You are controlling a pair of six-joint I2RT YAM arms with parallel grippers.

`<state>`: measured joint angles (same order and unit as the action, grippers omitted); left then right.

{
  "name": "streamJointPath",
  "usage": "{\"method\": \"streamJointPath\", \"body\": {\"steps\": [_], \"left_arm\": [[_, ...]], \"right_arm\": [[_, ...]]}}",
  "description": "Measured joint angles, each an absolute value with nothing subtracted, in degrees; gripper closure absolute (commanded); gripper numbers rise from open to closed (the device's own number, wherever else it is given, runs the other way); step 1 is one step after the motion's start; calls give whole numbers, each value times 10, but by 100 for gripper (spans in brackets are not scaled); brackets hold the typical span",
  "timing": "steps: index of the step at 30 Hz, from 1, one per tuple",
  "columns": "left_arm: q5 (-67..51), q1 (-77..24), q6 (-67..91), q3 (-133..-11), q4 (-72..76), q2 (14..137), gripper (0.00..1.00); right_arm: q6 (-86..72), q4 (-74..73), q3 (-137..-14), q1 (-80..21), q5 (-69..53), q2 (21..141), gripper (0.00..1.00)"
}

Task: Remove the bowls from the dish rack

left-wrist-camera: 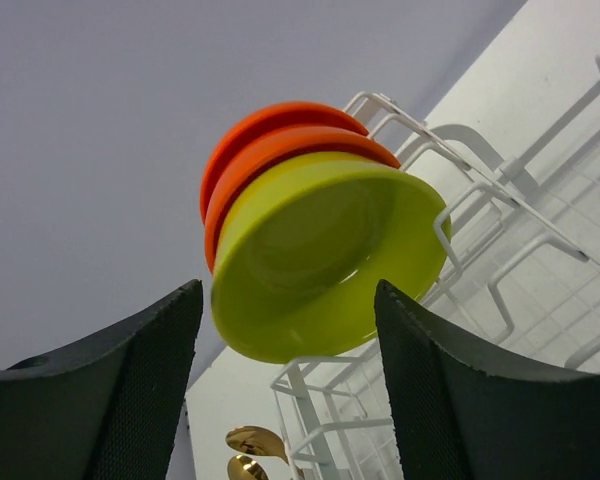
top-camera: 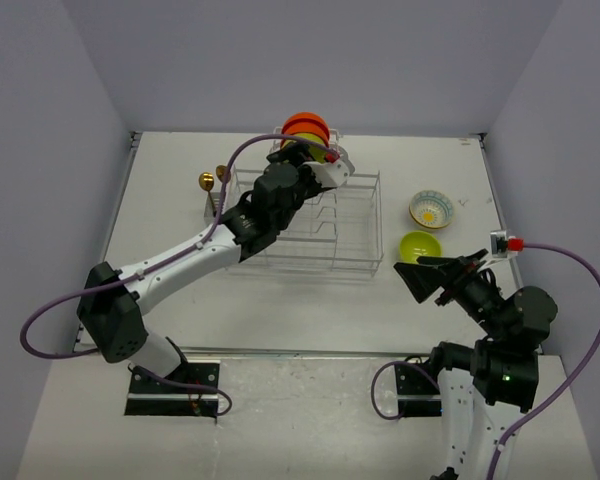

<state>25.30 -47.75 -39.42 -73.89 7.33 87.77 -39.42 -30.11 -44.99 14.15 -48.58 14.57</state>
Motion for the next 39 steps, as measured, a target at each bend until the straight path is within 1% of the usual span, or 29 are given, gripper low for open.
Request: {"method": "streamJointPath", "body": {"steps": [3,6,9,10,11,13,16,22,28,29,35,37,38,39], "left_arm": [[253,-477,-403,-741,89,883,33],[247,-476,-404,-745,89,892,37],[240,-474,-408,-755,86,900,43],[239,-473,-410,-757,86,901,47],[238,-473,-412,-758,86,901,48],[236,-472,-413,-759,88,901,53],[234,-469,-415,-760,90,901,57],[227,-465,-416,-763,89,901,59],[223,-457,-416,-775,85,906,69],[223,-456,-416,-778,85,908,72],[224,-449,-418,-794,86,921,77],[225,-447,-420,-794,85,921,80],[226,-446,-422,-794,85,921,85],[227,-446,-425,-794,84,921,85]], "right_arm": [[-390,-298,-446,131,-489,146,4],[-388,-296,-446,127,-490,146,5],[-385,-295,-446,125,-491,146,5],[-385,-295,-446,125,-491,146,5],[-385,-295,-446,125,-491,146,5],[-385,-295,-446,125,-491,146,5],[-385,-294,-446,124,-491,146,5],[-385,-291,-446,124,-491,147,5],[-385,-290,-446,124,-491,150,5],[-385,-290,-446,124,-491,150,5],[-385,-290,-446,124,-493,150,5],[-385,-290,-446,124,-493,150,5],[-385,-290,-446,124,-495,150,5],[-385,-289,-446,124,-495,150,5]]}}
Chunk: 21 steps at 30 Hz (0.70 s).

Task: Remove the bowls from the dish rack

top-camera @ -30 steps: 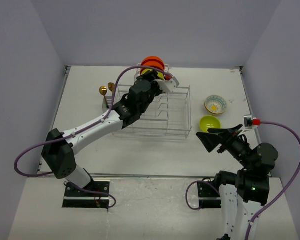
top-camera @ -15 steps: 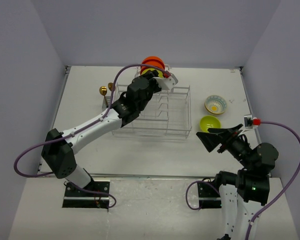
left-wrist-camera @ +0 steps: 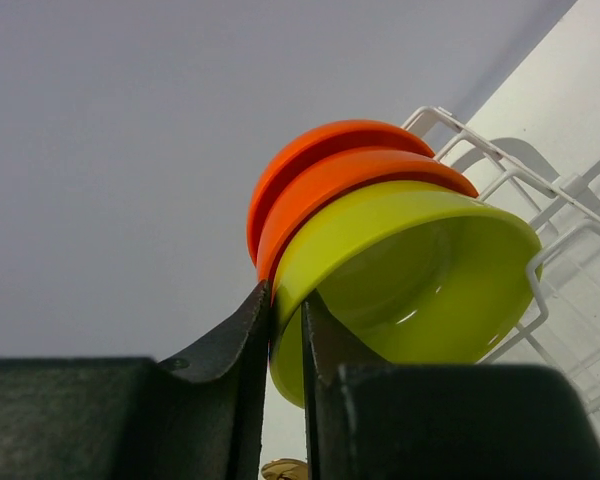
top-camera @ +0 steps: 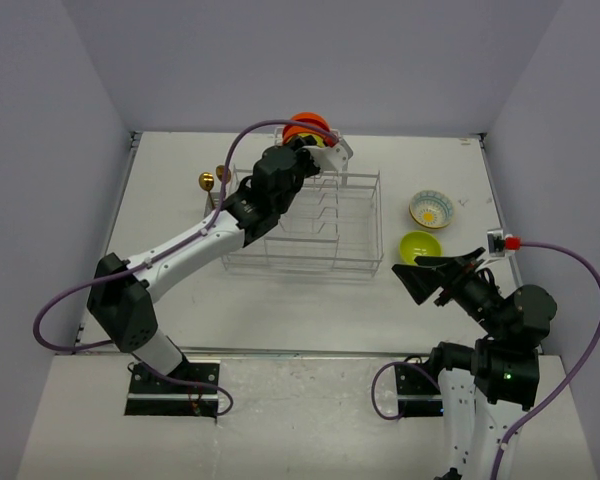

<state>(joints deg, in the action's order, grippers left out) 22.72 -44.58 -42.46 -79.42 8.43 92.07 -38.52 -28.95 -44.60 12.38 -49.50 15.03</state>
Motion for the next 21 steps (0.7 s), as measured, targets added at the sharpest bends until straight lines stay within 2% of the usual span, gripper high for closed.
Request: {"method": "streamJointPath", "body": {"steps": [7,11,21], "left_arm": [[234,-442,-427,-794,81,921,89],[241,-442,-428,-794,81,921,100],[253,-442,-428,-794,81,921,100]], "right_arm": [[-385,-288,-446,124,-501,156,5],[-385,-287,-446,124,-505,157,5],[-384,-287,-446,124,-505,158,5]]}}
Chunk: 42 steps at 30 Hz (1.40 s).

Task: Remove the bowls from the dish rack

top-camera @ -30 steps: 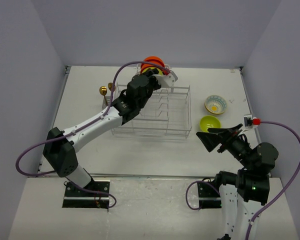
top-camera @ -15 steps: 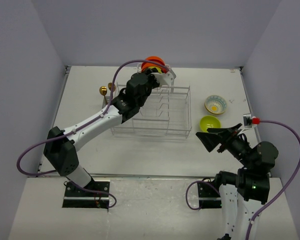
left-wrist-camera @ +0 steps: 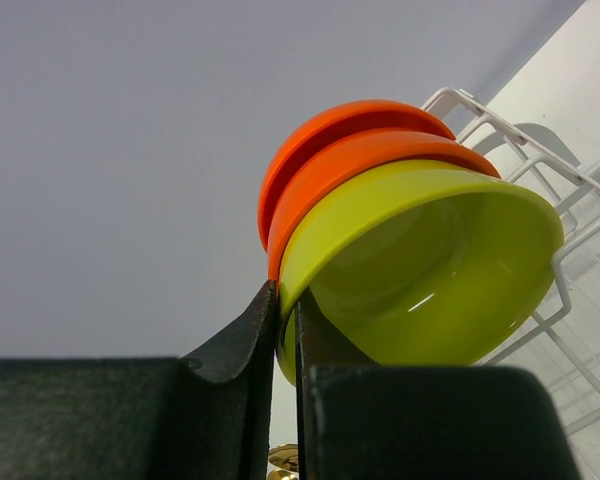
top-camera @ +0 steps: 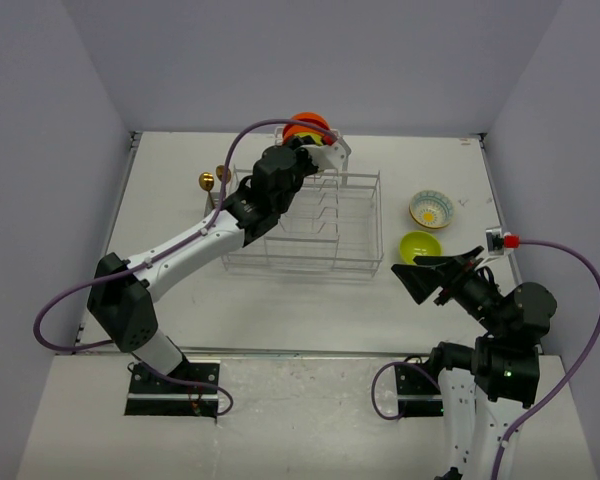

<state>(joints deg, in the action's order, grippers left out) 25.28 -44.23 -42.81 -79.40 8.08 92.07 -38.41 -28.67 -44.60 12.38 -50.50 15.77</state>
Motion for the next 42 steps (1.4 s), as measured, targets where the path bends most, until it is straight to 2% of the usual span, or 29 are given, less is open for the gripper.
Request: {"method": "streamJointPath", "body": {"steps": [42], "left_arm": [[341,-502,-423,-744,187,882,100]], "right_arm": [[-383,-286,-446,119,-505,165,5]]}}
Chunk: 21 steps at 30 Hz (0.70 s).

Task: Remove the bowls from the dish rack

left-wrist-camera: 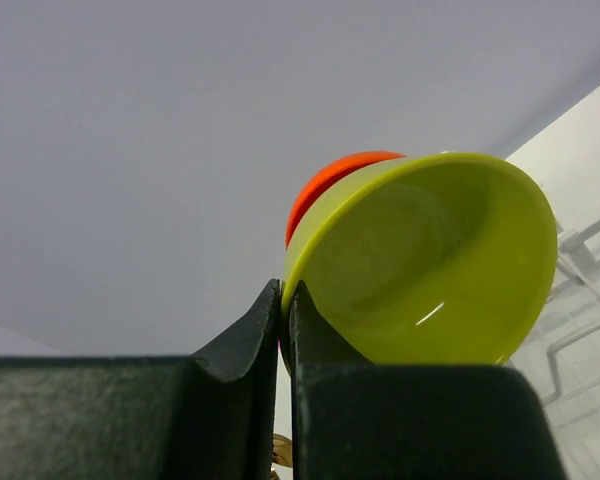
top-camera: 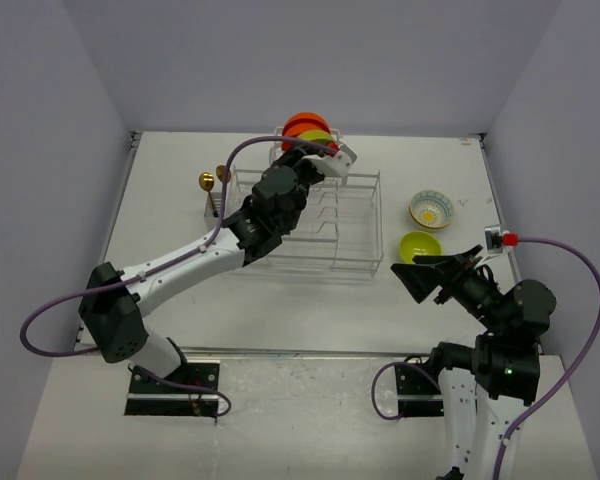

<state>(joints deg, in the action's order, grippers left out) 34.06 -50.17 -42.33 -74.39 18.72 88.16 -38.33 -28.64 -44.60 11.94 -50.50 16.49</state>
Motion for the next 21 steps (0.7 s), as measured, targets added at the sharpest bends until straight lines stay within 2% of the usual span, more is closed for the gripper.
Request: {"method": "streamJointPath", "body": {"steps": [15,21], "left_arm": [[350,-529,-385,-741,184,872,100],[371,-580,-319,-750,130,844,100]], "right_arm": [[-379,-286,-446,113,-505,169,5],[-378,-287,-452,108,-505,187,11]]}}
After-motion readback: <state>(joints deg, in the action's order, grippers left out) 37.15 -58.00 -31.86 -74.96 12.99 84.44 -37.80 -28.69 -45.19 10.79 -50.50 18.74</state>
